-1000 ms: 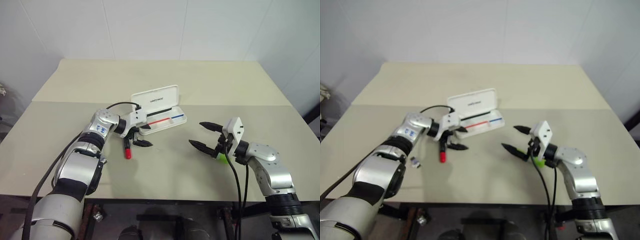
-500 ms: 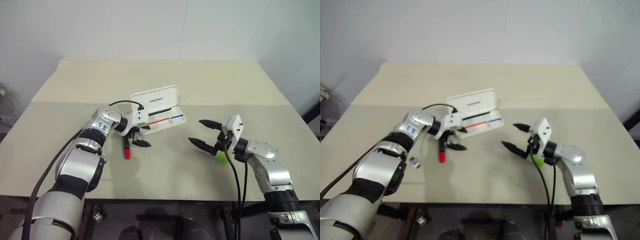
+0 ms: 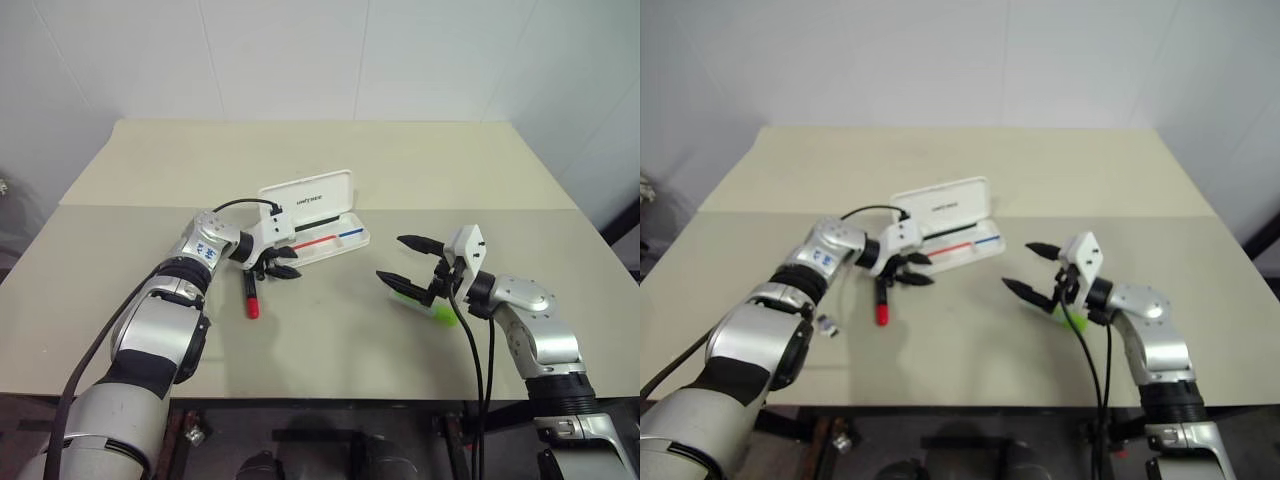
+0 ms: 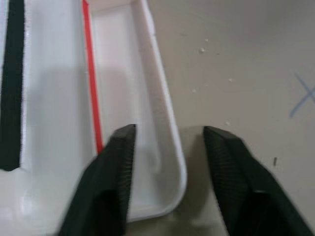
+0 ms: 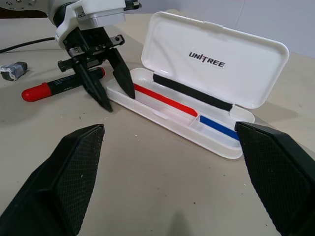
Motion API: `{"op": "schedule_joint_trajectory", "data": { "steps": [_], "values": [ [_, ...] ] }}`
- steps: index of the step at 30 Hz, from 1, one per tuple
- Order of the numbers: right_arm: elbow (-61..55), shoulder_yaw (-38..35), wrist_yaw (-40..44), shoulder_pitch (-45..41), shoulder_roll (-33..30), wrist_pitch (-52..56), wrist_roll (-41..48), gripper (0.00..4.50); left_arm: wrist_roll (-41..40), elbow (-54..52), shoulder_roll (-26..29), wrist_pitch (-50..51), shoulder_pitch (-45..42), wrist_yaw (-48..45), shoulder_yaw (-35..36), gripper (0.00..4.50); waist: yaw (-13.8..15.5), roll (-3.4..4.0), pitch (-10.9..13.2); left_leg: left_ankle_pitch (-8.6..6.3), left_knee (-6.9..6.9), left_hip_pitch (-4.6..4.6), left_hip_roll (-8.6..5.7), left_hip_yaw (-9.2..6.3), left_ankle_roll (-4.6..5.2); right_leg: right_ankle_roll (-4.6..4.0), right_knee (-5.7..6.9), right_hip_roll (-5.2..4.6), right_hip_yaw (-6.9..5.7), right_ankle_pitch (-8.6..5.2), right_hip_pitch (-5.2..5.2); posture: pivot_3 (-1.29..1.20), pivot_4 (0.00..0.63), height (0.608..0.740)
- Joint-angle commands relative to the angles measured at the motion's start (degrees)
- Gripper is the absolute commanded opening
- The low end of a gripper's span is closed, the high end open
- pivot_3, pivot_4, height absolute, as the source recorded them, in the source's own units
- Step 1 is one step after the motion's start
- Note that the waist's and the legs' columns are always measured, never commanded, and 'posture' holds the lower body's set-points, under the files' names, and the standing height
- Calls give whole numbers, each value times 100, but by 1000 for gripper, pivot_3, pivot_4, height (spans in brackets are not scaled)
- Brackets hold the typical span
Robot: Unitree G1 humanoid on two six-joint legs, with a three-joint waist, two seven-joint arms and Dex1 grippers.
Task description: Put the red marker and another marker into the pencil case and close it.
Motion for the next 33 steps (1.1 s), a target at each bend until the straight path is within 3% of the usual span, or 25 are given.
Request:
{"op": "schedule_joint_trajectory", "data": {
  "steps": [1,5,19,25,30,33],
  "values": [
    [-75,-39,27,-112,17,-137,25,4500,165,138,2,120,113,-93,-96,1052,-11,0,0,-1,-1,-2,0,0,1,2,4,0,0,0,0,0,150,740],
    [-57,-45,26,-123,21,-147,20,4500,175,135,6,134,104,-43,-81,14,-16,-2,-1,-5,2,-2,-1,4,8,8,-1,0,0,1,3,0,150,740],
    [534,-96,420,-501,-161,-236,-21,4500,118,-64,324,-251,62,57,18,14,-37,-2,-1,5,5,4,-1,0,-1,2,-10,-3,1,4,3,0,150,740],
    [1102,-98,797,-756,-364,-399,-70,4500,-87,-428,678,-584,175,-435,110,14,-69,-5,1,5,-10,-1,1,4,-2,1,6,0,1,4,-6,0,150,740],
    [1547,-123,1017,-985,-500,-546,-143,4500,-446,-1393,958,-654,568,-1045,244,14,-29,-4,2,3,-8,-22,1,6,-1,8,-13,0,-2,2,-14,0,150,740],
    [1700,-156,1084,-1079,-552,-607,-167,4500,-828,-2777,1138,-228,1180,-1444,329,14,-27,-3,2,2,-8,-29,1,8,-4,15,-24,0,-3,0,-14,0,150,740]
  ]
}}
